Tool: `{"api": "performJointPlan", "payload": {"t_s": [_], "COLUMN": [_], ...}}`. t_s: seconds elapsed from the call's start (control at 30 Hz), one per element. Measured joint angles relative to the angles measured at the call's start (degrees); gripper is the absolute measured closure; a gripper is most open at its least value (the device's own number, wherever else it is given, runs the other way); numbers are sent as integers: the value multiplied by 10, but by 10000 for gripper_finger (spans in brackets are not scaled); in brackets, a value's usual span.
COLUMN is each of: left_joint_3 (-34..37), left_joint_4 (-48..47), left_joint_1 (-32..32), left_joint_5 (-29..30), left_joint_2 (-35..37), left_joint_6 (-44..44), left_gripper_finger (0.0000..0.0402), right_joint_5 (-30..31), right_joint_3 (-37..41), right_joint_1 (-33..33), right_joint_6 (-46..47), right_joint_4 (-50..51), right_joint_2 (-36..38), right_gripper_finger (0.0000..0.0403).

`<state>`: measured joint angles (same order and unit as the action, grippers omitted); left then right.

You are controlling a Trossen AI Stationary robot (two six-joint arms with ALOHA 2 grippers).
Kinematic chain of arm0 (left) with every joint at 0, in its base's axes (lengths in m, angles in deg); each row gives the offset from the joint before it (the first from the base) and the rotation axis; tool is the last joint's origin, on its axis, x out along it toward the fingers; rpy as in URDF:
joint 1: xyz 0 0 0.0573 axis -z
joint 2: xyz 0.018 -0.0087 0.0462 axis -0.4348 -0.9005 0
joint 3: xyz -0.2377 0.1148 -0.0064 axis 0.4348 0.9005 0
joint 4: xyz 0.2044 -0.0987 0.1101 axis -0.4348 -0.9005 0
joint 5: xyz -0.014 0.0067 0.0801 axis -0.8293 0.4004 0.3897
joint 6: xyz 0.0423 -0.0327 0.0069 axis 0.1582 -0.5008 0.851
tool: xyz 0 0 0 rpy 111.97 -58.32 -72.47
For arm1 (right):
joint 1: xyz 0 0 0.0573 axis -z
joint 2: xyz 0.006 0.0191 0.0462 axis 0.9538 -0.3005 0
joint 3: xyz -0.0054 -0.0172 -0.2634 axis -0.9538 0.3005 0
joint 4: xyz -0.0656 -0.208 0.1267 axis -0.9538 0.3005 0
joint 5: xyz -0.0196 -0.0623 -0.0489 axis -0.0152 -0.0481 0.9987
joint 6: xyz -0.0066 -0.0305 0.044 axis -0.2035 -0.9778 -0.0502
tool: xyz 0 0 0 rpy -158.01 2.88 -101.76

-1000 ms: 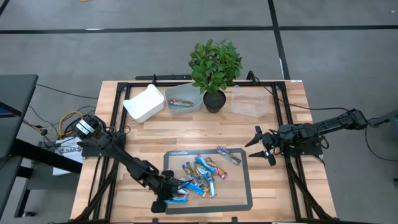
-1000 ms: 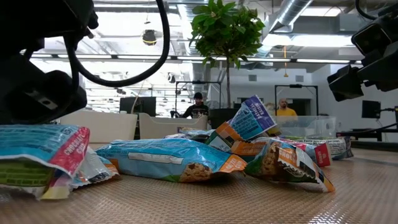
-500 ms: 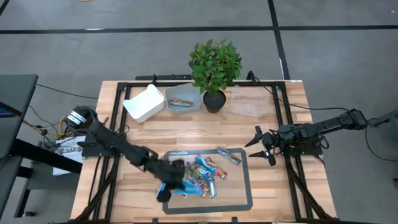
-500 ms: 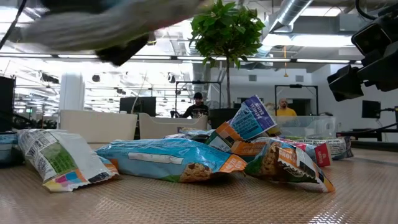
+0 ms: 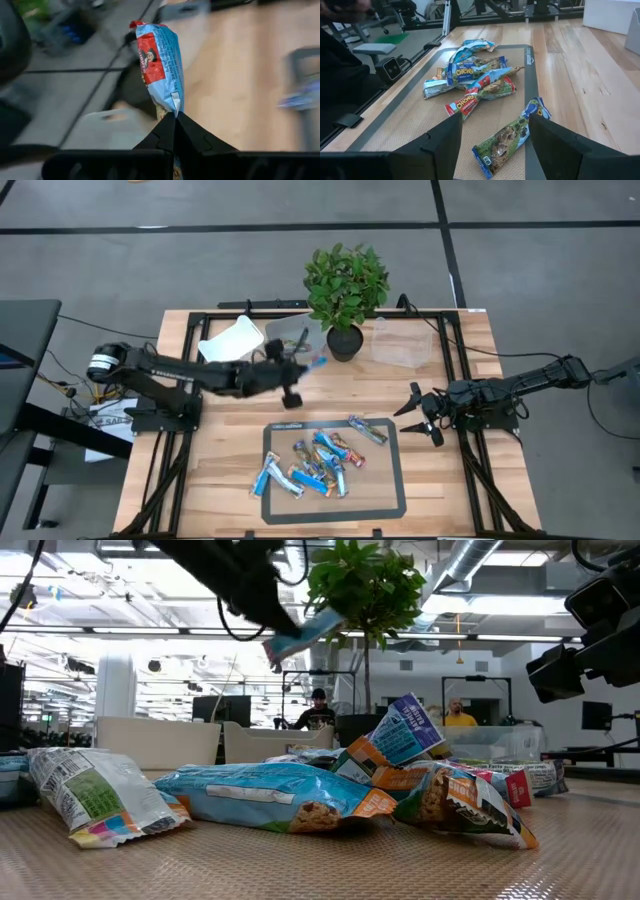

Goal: Pick and place Granola Bars by type
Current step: Put the red granola bar into the gray bin, then put the yellow granola bar into the white bin

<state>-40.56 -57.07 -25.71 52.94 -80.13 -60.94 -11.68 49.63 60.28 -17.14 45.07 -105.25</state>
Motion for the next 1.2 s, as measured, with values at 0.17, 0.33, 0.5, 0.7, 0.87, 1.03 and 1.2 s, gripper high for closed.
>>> {"api": "performJointPlan", "payload": {"t_s": [0.17, 0.33, 0.5, 0.7, 0.87, 1.03, 1.2], "left_joint_3": [0, 0, 0, 0, 1, 1, 1], "left_joint_4": [-20, -56, -60, -24, -33, -30, -31], "left_joint_1": [-89, -167, -218, -245, -252, -252, -247], "left_joint_5": [-2, -21, -85, -101, -102, -107, -106], "left_joint_2": [0, -1, -32, -85, -98, -98, -98], "left_joint_6": [54, 105, 145, 165, 165, 155, 122], "left_gripper_finger": [401, 401, 401, 401, 371, 297, 241], "right_joint_5": [0, 0, 0, 0, 0, 0, 0], "right_joint_3": [0, 0, 0, 0, 0, 0, 0], "right_joint_1": [0, 0, 0, 0, 0, 0, 0], "right_joint_6": [0, 0, 0, 0, 0, 0, 0], "right_joint_4": [0, 0, 0, 0, 0, 0, 0], "right_joint_2": [0, 0, 0, 0, 0, 0, 0], "right_gripper_finger": [182, 182, 182, 182, 182, 182, 182]}}
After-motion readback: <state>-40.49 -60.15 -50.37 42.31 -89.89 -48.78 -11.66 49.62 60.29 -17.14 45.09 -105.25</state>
